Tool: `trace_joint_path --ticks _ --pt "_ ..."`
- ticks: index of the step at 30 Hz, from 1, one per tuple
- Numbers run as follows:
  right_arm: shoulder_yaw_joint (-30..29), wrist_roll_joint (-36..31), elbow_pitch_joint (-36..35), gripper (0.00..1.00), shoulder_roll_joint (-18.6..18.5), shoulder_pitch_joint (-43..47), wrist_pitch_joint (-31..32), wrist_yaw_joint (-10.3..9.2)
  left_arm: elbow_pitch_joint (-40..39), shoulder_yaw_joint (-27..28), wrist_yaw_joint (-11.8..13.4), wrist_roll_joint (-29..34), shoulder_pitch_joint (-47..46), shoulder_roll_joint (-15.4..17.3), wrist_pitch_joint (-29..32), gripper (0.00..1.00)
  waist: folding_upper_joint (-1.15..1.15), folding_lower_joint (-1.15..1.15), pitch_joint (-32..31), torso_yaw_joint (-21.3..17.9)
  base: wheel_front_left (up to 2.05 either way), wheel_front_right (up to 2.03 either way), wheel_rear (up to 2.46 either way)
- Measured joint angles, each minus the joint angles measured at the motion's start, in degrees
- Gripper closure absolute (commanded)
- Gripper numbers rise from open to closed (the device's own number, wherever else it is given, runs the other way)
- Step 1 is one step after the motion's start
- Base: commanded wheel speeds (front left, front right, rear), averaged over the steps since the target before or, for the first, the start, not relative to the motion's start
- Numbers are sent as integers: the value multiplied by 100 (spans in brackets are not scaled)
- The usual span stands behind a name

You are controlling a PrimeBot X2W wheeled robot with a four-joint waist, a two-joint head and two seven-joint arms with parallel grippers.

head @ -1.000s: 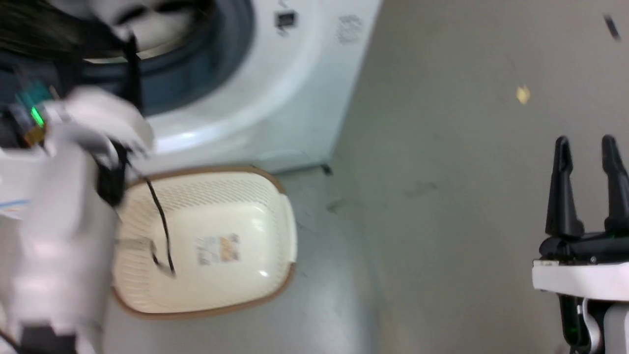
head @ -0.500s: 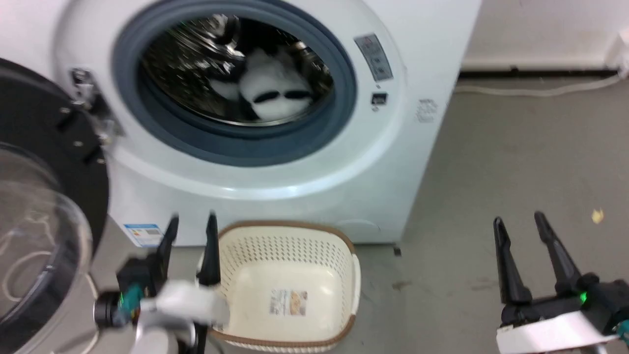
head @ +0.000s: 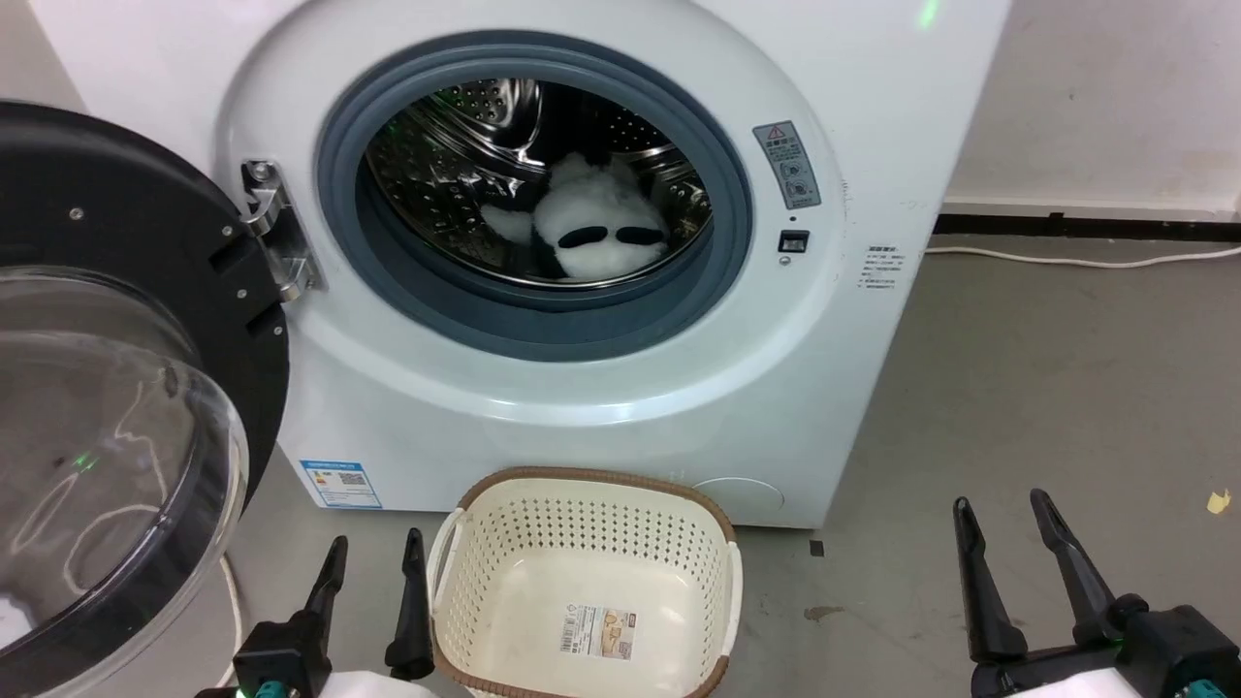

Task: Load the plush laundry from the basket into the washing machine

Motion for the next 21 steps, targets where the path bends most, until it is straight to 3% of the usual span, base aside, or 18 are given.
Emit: trace_joint_path --ticks 6,7,21 --pt "1 0 7 0 0 -1 0 0 -30 96 -16 89 9 -21 -1 0 0 0 11 60 0 0 0" --pt "1 -2 7 100 0 -1 1 -1 -27 93 -16 119 8 -23 3 100 0 0 17 65 0 0 0" --pt "-1 -30 7 100 0 -7 113 -1 -60 105 -16 182 7 -24 113 100 0 1 16 45 0 0 0"
